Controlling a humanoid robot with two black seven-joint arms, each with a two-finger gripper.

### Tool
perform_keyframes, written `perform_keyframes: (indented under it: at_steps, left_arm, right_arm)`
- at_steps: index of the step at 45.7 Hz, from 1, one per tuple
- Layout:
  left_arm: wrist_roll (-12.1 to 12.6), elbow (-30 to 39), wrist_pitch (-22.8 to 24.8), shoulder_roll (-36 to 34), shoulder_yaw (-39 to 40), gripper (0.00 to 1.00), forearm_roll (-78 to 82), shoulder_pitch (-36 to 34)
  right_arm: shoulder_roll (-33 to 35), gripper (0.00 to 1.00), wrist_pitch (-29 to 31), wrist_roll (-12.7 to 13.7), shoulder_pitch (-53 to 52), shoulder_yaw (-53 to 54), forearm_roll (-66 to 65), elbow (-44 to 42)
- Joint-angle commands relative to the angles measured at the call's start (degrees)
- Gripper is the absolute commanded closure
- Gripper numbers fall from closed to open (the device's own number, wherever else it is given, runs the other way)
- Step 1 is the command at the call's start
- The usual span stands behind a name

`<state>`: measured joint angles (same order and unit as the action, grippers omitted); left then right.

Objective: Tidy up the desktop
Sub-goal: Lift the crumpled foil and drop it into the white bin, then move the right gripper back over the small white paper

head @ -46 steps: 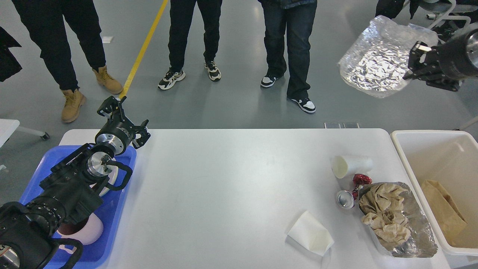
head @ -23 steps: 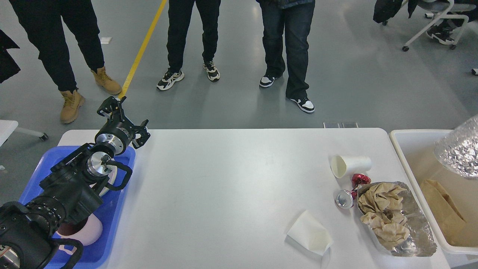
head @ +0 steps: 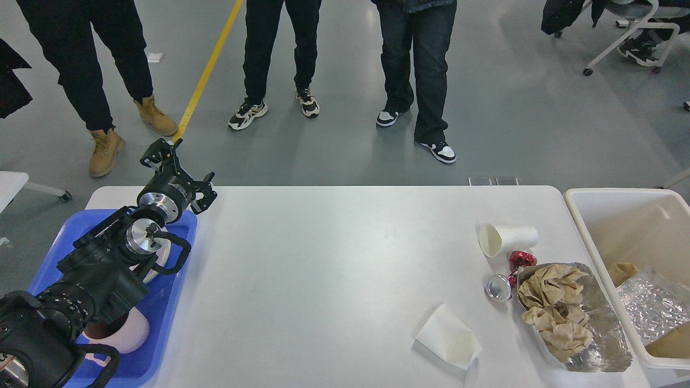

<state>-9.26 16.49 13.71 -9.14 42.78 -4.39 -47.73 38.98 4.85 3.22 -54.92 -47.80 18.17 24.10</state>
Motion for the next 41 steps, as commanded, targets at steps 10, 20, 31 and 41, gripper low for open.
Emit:
perform_keyframes:
  at_steps: [10,20,31,41]
  left_arm:
    - [0.0,-0.1,0.0,0.0,-0.1,0.03,0.0,0.0]
    - [0.0,0.0,0.0,0.0,-0.1,0.03,0.1,0.0]
    - [0.0,-0.1,0.0,0.0,-0.1,0.03,0.0,0.0]
    - [0.0,0.0,0.0,0.0,-0.1,0.03,0.1,0.0]
  right_arm:
    - [-9.3,0.00,9.8,-0.1,-31.4,-17.7,-4.5,12.7]
    - [-23.9,0.00,23.5,-0.1,-49.0,-28.7,-4.1,21.2]
    - [-29.8,0.00,44.2,-0.2,-67.7,-27.7,-3.9,30.9]
    - [-30.5,0.00,50.2,-0.3,-83.3,-27.6,-4.5,35.8]
